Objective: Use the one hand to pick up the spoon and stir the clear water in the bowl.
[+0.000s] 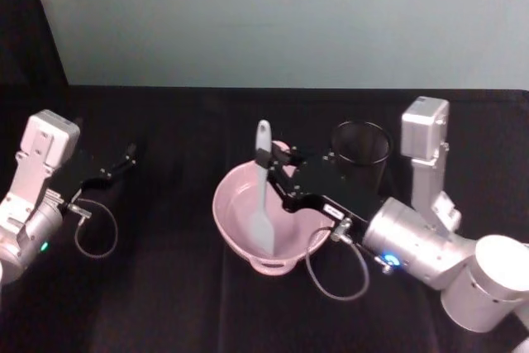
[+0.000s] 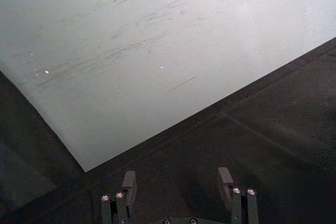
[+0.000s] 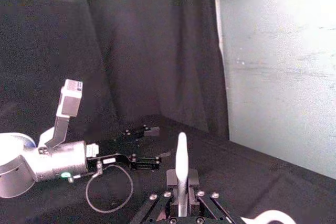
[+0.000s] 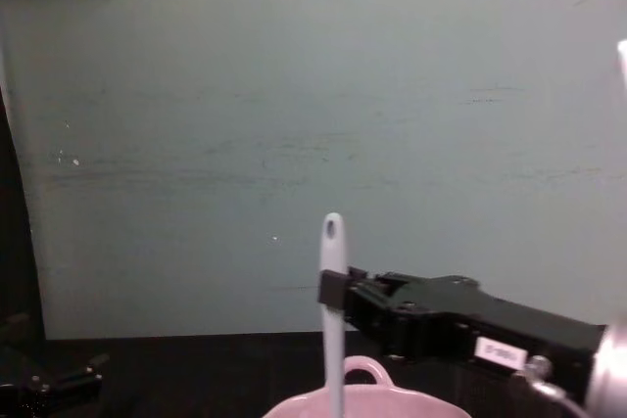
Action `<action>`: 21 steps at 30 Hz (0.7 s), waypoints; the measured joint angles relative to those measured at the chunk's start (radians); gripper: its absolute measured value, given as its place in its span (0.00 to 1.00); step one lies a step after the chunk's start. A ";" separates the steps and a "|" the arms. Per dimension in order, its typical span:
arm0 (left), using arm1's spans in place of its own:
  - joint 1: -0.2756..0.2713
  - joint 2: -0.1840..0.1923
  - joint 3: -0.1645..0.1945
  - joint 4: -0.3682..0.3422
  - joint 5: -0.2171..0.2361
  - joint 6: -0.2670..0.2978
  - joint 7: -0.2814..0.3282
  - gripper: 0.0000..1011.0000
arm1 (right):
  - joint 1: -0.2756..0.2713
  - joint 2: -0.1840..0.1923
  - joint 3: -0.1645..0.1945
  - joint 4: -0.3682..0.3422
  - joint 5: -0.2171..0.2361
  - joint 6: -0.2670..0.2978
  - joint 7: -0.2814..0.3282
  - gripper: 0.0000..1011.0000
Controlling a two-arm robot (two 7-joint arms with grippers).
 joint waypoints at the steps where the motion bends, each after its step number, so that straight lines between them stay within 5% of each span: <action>1: 0.000 0.000 0.000 0.000 0.000 0.000 0.000 1.00 | 0.006 -0.005 -0.005 0.008 -0.001 -0.001 0.000 0.11; 11: 0.000 0.000 0.000 0.000 0.000 0.000 0.000 1.00 | 0.092 -0.077 -0.034 0.133 -0.055 -0.053 -0.033 0.11; 21: 0.000 0.000 0.000 0.000 0.000 0.000 0.000 1.00 | 0.128 -0.112 -0.001 0.209 -0.118 -0.102 -0.088 0.11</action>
